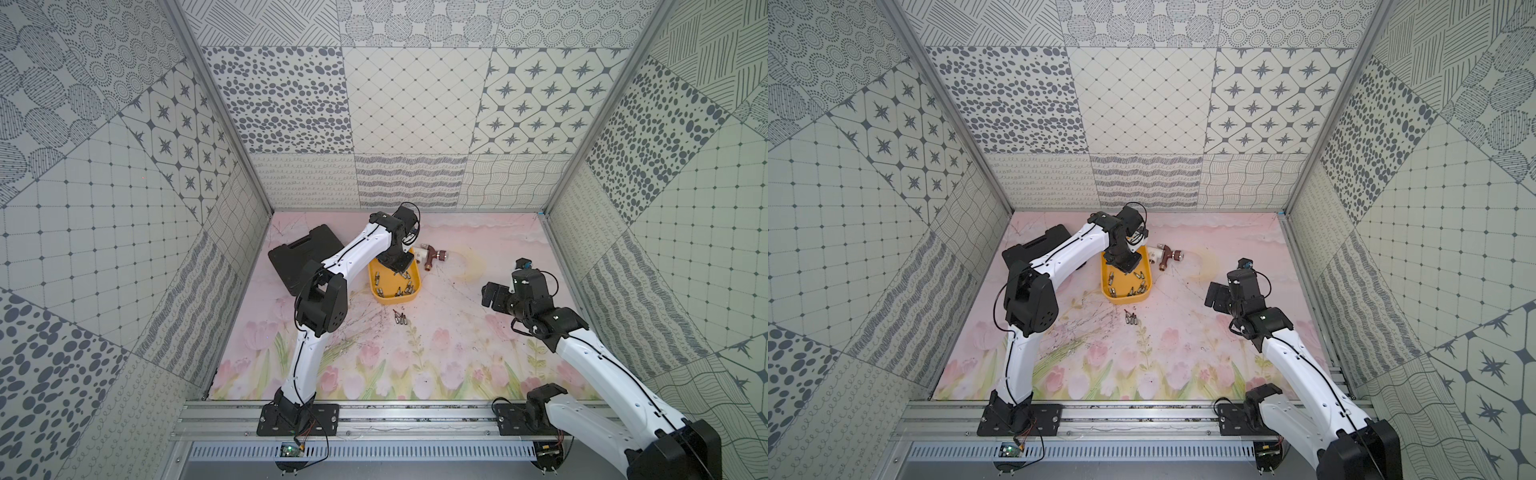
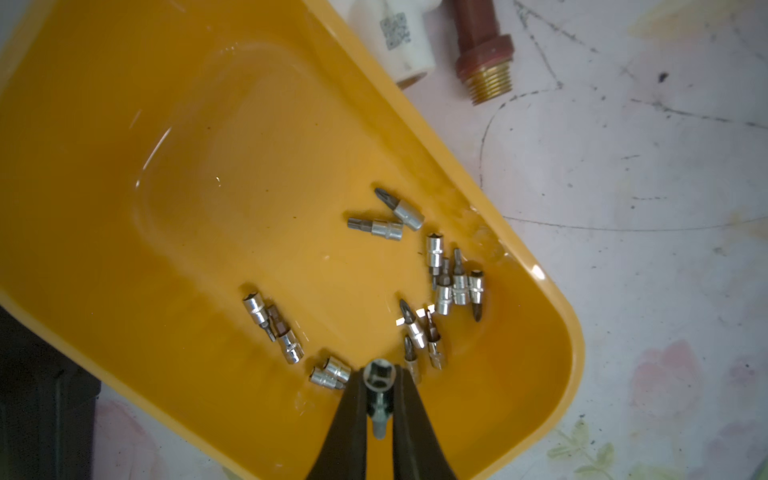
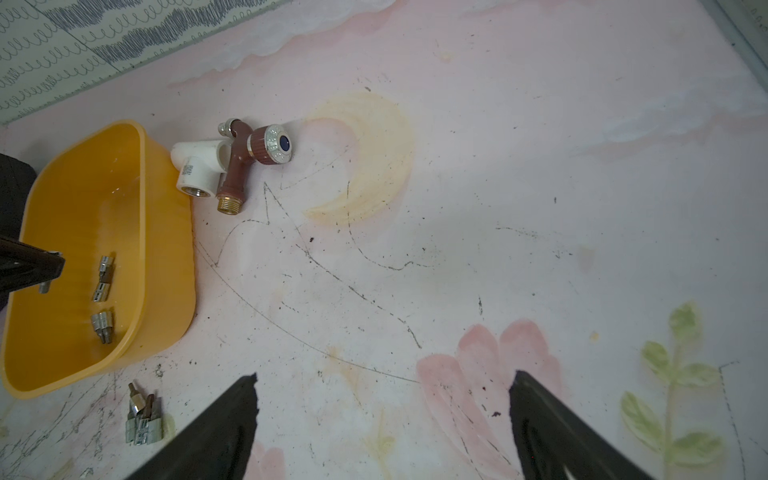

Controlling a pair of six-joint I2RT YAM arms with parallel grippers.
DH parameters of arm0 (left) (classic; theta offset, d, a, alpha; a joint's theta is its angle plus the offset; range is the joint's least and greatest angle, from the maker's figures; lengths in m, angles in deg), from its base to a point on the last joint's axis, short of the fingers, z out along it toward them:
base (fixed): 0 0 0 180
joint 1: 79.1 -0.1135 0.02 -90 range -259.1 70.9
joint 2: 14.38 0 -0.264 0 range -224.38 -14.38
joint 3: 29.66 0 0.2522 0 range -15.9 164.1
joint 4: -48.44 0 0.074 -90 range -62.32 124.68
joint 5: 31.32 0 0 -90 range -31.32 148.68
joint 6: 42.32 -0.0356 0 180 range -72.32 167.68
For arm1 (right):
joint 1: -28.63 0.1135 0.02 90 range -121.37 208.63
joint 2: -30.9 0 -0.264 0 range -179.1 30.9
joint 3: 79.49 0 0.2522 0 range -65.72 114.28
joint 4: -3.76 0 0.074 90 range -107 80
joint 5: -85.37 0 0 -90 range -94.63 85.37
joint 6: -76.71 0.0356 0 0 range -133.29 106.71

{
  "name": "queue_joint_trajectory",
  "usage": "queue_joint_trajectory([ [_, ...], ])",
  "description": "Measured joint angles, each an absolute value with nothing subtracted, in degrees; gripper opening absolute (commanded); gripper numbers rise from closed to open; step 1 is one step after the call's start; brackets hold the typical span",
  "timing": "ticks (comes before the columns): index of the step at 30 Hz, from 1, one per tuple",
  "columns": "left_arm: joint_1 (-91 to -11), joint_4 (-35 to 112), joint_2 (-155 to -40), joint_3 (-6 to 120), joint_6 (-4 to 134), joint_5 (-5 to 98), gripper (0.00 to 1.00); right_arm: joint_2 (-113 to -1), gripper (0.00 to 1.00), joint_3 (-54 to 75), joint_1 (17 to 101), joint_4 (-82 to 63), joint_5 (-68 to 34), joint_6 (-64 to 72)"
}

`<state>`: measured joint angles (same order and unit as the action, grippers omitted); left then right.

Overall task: Put the bit on the desktop into the storage box
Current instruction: Place the screwdriver bit in the storage box.

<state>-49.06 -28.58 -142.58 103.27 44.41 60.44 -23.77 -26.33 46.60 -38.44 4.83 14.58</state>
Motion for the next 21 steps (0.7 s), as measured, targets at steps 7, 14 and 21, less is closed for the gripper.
queue_joint_trajectory([
  [7,-49.98,-29.87,-148.29,106.18,43.93,64.46,0.03,-23.77,0.97,-26.33,46.54,-38.44,4.76,14.58],
  [14,-50.74,-30.24,-150.74,107.12,43.38,66.85,0.03,-23.77,0.97,-26.35,46.54,-38.44,4.50,14.58],
  [21,-50.87,-30.24,-150.91,107.51,43.36,67.81,0.09,-23.75,0.97,-26.44,46.54,-38.44,4.39,14.58],
])
